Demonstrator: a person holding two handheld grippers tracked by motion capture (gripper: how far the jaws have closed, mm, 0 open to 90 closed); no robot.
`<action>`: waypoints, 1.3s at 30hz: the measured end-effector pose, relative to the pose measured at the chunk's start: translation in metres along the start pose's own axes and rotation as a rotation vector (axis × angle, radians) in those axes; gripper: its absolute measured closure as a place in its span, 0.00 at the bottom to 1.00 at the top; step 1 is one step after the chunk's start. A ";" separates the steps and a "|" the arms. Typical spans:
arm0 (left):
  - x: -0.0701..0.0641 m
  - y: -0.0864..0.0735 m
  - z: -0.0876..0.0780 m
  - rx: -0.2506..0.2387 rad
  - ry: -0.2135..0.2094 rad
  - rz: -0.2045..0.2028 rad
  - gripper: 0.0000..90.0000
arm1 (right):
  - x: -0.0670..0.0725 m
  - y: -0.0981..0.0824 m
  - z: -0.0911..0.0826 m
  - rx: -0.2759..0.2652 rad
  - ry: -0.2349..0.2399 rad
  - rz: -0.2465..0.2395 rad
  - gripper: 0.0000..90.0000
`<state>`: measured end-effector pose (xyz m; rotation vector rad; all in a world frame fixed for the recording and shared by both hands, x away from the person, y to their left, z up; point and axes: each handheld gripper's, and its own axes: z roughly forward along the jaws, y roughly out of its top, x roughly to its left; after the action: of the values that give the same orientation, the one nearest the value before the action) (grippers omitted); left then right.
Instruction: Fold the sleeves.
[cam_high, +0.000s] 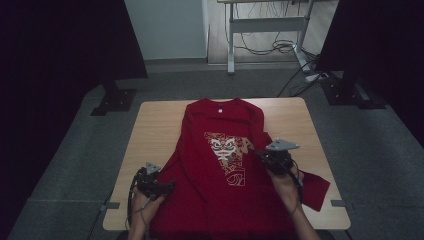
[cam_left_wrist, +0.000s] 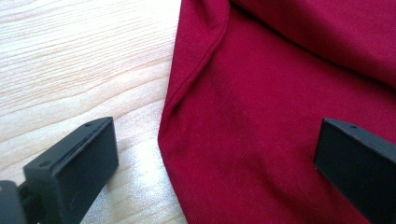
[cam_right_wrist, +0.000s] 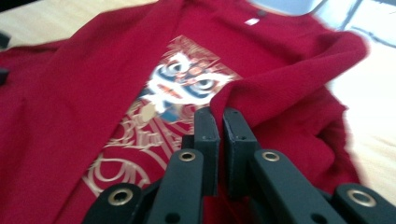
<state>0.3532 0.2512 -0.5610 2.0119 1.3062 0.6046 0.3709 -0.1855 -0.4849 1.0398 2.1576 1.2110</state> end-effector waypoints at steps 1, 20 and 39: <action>0.000 0.000 0.000 0.000 0.000 0.000 0.00 | 0.000 0.000 0.000 0.000 0.000 0.000 0.95; 0.000 0.000 0.000 0.000 0.000 0.000 0.00 | 0.018 -0.038 0.054 0.171 0.117 0.001 0.73; 0.000 0.000 0.000 0.000 0.000 0.000 0.00 | -0.045 -0.048 -0.015 0.089 -0.100 0.065 0.33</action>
<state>0.3532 0.2512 -0.5610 2.0119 1.3063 0.6047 0.3696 -0.2446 -0.5172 1.1911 2.1317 1.0758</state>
